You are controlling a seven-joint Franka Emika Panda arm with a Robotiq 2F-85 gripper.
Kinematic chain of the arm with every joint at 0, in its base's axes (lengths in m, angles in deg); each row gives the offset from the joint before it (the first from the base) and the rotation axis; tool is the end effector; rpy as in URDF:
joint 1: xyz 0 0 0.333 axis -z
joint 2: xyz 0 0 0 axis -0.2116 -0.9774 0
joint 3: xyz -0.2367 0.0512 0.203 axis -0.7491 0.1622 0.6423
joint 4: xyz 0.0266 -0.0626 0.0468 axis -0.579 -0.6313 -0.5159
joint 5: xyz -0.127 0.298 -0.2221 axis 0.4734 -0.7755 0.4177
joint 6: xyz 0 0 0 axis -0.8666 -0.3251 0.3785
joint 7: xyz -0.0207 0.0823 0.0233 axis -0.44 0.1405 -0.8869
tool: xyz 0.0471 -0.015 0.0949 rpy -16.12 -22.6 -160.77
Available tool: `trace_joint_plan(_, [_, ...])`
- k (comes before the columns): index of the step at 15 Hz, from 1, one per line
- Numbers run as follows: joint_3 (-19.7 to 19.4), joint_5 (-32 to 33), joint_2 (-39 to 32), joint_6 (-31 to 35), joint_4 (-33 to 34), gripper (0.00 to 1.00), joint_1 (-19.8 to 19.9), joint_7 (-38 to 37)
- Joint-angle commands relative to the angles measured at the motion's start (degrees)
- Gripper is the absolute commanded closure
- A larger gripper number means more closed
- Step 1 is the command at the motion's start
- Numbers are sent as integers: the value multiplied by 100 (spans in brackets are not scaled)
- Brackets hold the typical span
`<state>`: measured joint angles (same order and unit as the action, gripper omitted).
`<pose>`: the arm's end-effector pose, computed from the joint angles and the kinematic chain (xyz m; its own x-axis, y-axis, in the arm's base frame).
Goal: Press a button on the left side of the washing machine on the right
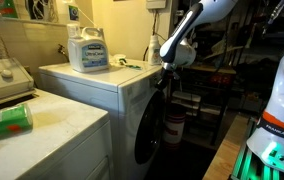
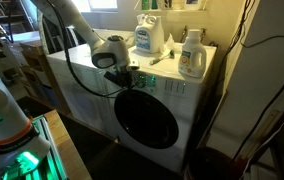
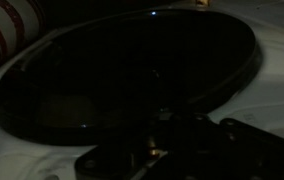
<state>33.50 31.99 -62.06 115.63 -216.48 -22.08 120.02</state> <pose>0.5094 -0.0152 0.2419 0.9633 0.1185 0.2407 0.1421 -0.9864 -0.0830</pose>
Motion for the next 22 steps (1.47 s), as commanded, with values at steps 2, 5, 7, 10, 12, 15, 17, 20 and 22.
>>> trace_joint_plan(2, [-1253, 1357, 603, -1580, -131, 100, -1066, -1952])
trace_joint_plan(5, [-164, 1638, 1189, -2874, 147, 100, -222, -2856])
trace_joint_plan(7, [236, 1455, 1546, -3726, 483, 73, -55, -3180])
trace_joint_plan(10, [618, 1578, 1919, -4716, 970, 53, 118, -3521])
trace_joint_plan(12, [755, 1602, 2138, -5427, 1224, 38, 220, -3468])
trace_joint_plan(15, [879, 1901, 2508, -5921, 1352, 16, 348, -3179])
trace_joint_plan(17, [921, 2411, 2717, -6038, 1361, 1, 411, -2683])
trace_joint_plan(20, [866, 2878, 3093, -5969, 1204, 0, 462, -1847])
trace_joint_plan(22, [816, 3036, 3311, -5819, 1153, 0, 467, -1303])
